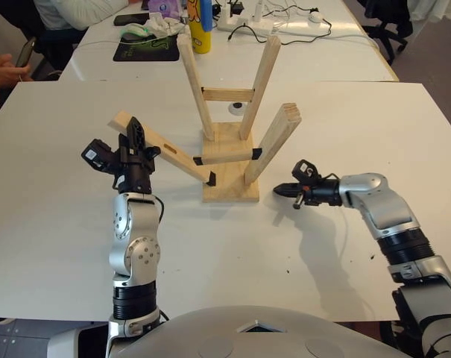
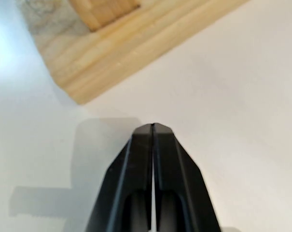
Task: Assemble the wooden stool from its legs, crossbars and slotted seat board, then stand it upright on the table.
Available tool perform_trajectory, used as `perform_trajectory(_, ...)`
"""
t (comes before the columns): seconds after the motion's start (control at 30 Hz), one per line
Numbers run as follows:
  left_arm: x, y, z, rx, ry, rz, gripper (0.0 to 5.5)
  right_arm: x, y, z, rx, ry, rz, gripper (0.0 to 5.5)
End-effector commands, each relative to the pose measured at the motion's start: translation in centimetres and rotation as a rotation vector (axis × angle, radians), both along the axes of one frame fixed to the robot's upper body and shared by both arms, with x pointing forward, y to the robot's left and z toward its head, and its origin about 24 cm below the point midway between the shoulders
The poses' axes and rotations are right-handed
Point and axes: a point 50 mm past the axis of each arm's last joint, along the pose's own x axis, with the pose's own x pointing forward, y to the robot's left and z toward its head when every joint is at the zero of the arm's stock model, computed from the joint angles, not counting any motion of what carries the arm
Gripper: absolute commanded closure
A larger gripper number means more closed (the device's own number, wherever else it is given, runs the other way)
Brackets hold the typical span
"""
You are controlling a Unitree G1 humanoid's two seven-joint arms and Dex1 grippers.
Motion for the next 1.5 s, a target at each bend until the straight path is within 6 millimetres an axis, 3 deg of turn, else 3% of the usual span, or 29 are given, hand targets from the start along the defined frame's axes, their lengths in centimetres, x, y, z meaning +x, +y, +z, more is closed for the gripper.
perform_trajectory(0.03, 0.3, -0.5, 0.5, -0.044, -0.011, 0.007, 4.45, -1.1, 2.2, -1.2, 0.02, 0.034, 0.032, 5.5)
perform_trajectory(0.37, 0.0, -0.5, -0.9, 0.039, 0.024, 0.027, 4.45, -1.5, 4.2, -0.4, 0.092, 0.048, 0.068, 5.5)
perform_trajectory(0.7, -1.7, -1.3, -1.3, 0.322, 0.012, -0.009, 4.45, -1.5, 5.8, 1.5, 0.231, 0.079, 0.046, 5.5)
perform_trajectory(1.1, -2.1, -0.9, -0.5, 0.536, -0.048, -0.088, 4.45, -0.9, 5.2, 1.7, 0.224, 0.065, 0.016, 5.5)
perform_trajectory(1.5, -2.5, -0.9, -3.4, 0.608, 0.034, -0.161, 4.45, -0.1, 3.6, 2.7, 0.226, 0.021, -0.02, 5.5)
